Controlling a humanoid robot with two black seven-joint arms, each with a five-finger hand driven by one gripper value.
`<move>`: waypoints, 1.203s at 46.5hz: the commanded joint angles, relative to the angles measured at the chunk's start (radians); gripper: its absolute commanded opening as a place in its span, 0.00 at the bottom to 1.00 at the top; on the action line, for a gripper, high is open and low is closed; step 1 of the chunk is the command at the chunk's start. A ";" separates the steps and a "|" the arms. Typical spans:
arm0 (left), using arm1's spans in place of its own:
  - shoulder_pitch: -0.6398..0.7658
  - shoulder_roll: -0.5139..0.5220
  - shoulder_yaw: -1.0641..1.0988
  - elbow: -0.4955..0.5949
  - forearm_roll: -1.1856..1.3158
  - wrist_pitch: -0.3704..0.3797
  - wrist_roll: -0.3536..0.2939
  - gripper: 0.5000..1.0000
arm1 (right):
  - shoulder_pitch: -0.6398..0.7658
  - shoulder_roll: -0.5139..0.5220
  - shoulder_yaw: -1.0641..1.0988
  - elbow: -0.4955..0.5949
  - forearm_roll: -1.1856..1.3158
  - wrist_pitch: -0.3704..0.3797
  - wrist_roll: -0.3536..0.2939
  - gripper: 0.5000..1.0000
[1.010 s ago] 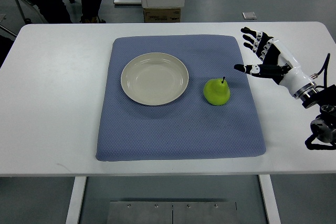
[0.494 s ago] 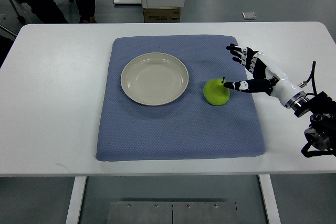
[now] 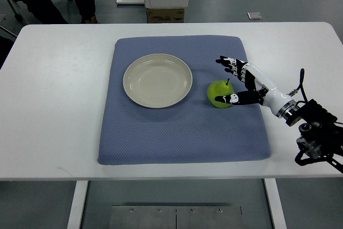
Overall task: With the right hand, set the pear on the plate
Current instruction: 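Close the right hand's fingers around the green pear, then lift the pear with the right hand, up and away from the robot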
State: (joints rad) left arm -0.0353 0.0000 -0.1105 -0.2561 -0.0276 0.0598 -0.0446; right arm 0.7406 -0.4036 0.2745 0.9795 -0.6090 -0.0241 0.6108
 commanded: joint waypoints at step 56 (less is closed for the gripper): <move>0.000 0.000 0.000 0.000 0.000 0.000 0.000 1.00 | 0.002 0.091 -0.084 -0.136 -0.009 -0.065 0.000 0.00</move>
State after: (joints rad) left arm -0.0353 0.0000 -0.1105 -0.2562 -0.0276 0.0606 -0.0446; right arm 0.7410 -0.3187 0.1899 0.8527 -0.6180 -0.0891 0.6108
